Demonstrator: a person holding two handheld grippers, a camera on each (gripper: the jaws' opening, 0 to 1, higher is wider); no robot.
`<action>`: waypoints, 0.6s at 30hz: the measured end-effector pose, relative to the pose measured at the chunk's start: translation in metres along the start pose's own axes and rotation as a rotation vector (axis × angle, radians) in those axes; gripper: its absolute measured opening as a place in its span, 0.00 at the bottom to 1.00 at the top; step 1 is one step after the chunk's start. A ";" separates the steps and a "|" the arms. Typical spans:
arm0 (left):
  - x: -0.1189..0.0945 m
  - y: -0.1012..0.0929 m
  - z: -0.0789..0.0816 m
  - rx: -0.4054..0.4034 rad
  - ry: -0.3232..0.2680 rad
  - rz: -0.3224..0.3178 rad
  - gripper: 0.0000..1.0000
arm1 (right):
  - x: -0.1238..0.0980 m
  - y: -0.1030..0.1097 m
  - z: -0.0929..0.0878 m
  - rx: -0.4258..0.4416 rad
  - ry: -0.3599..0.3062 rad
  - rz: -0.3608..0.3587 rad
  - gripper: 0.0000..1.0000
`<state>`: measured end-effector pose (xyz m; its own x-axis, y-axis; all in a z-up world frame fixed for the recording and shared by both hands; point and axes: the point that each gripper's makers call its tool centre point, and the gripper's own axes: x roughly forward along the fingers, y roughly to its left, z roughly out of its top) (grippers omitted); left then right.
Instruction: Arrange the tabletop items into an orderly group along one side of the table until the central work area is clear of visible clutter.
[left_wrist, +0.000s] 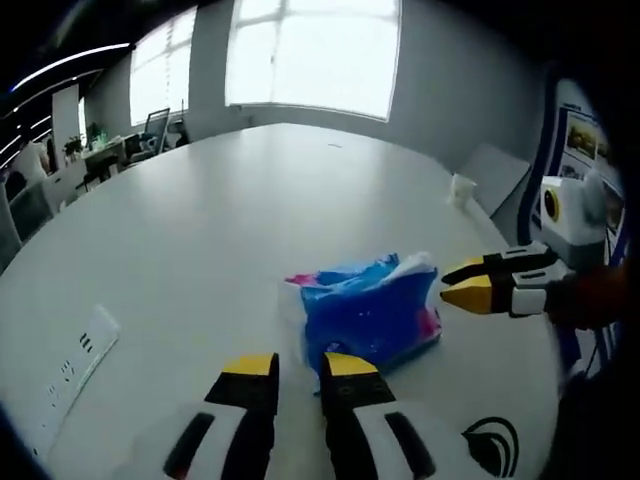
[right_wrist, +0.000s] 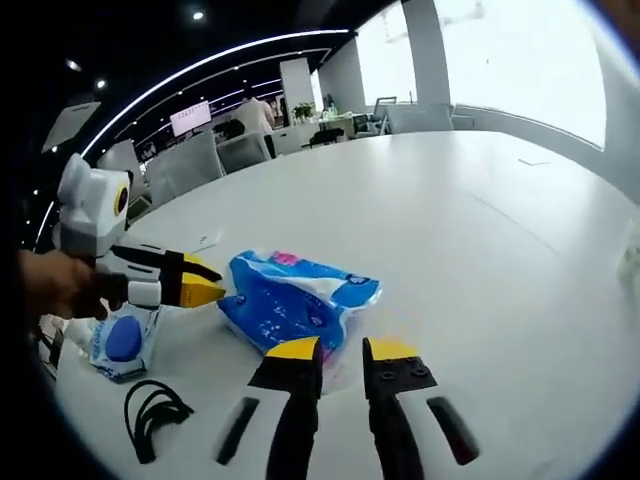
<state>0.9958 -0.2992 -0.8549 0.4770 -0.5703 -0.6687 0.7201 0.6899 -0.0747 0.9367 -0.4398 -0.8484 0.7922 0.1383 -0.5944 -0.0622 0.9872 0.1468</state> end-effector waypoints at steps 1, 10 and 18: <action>0.002 0.000 -0.003 -0.008 0.010 -0.005 0.10 | 0.001 0.000 -0.001 0.004 0.000 0.001 0.10; 0.007 -0.004 -0.002 -0.027 -0.008 -0.037 0.02 | 0.003 0.005 -0.004 0.005 0.013 0.025 0.01; 0.004 -0.009 0.000 -0.017 -0.015 -0.061 0.00 | -0.001 0.004 -0.003 -0.024 0.005 0.025 0.00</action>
<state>0.9915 -0.3080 -0.8570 0.4397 -0.6182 -0.6516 0.7394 0.6610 -0.1281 0.9338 -0.4359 -0.8491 0.7872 0.1634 -0.5947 -0.0965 0.9850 0.1429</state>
